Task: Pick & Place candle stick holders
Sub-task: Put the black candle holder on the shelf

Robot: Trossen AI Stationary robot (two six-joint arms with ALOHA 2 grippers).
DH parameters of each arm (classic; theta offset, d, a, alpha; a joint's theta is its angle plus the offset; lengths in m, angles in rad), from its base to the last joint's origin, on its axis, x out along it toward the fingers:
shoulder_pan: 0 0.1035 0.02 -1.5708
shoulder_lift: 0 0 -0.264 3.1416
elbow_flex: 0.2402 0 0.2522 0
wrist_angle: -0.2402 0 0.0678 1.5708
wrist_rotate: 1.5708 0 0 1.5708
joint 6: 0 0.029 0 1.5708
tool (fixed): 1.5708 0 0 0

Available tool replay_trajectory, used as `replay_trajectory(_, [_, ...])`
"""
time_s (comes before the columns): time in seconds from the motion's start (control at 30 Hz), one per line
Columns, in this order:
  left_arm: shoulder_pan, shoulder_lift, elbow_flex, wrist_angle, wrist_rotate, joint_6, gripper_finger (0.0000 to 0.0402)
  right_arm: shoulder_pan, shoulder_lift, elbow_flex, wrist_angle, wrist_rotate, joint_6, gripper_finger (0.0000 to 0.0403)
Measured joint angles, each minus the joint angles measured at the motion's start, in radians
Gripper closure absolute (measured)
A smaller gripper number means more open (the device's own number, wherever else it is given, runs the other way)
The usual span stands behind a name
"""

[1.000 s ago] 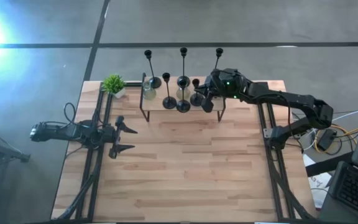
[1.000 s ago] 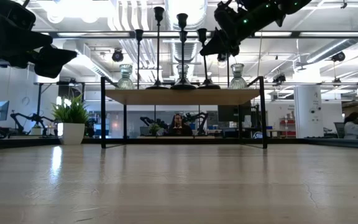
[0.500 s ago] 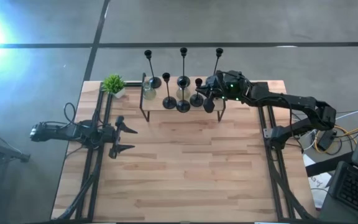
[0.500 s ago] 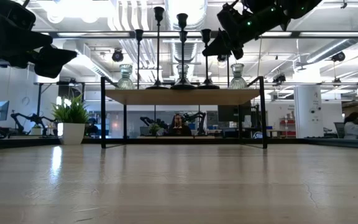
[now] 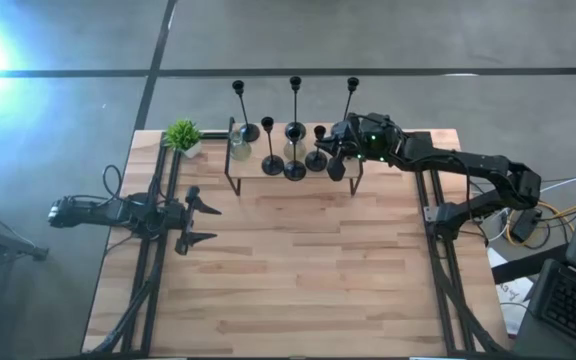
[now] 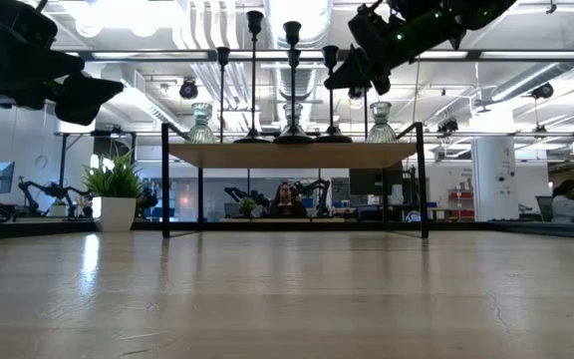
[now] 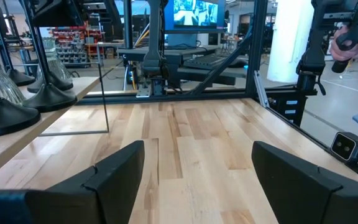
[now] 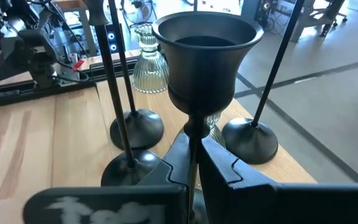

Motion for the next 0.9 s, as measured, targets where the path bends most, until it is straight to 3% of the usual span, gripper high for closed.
replay_trajectory(0.9, [0.0,0.0,0.0,0.0,0.0,0.0,0.0101,0.0,0.001,-0.018,0.014,-0.009,0.006,0.0394])
